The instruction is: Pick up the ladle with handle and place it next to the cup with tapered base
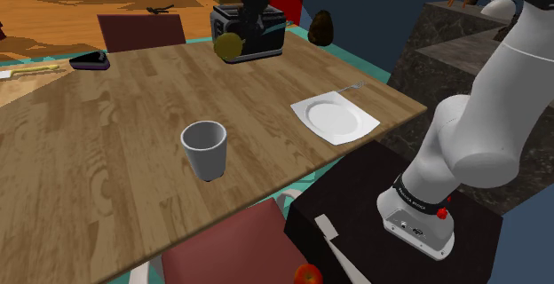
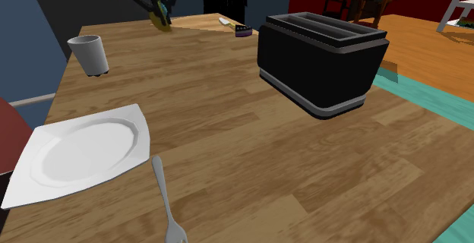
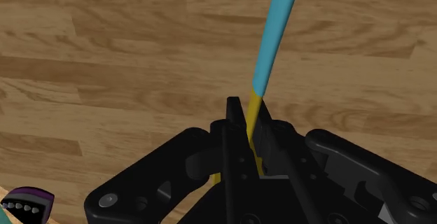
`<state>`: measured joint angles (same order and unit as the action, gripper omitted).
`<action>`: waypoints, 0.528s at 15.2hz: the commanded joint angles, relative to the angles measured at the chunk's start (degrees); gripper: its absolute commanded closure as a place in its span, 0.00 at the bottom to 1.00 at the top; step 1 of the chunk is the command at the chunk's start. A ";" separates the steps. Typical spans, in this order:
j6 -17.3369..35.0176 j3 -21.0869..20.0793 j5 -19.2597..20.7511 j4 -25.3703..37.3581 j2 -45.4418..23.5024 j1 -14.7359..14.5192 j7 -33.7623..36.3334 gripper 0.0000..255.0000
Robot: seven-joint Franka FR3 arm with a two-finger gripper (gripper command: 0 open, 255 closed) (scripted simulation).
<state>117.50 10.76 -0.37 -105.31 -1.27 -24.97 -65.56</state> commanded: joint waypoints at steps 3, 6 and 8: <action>0.02 -2.59 1.33 -0.79 0.74 -2.74 5.90 1.00; -0.06 -4.56 2.22 -1.04 0.96 -4.75 10.23 1.00; -0.20 -5.87 2.77 -0.86 0.84 -6.09 13.08 1.00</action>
<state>117.04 5.55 2.09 -105.81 -0.49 -30.38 -54.05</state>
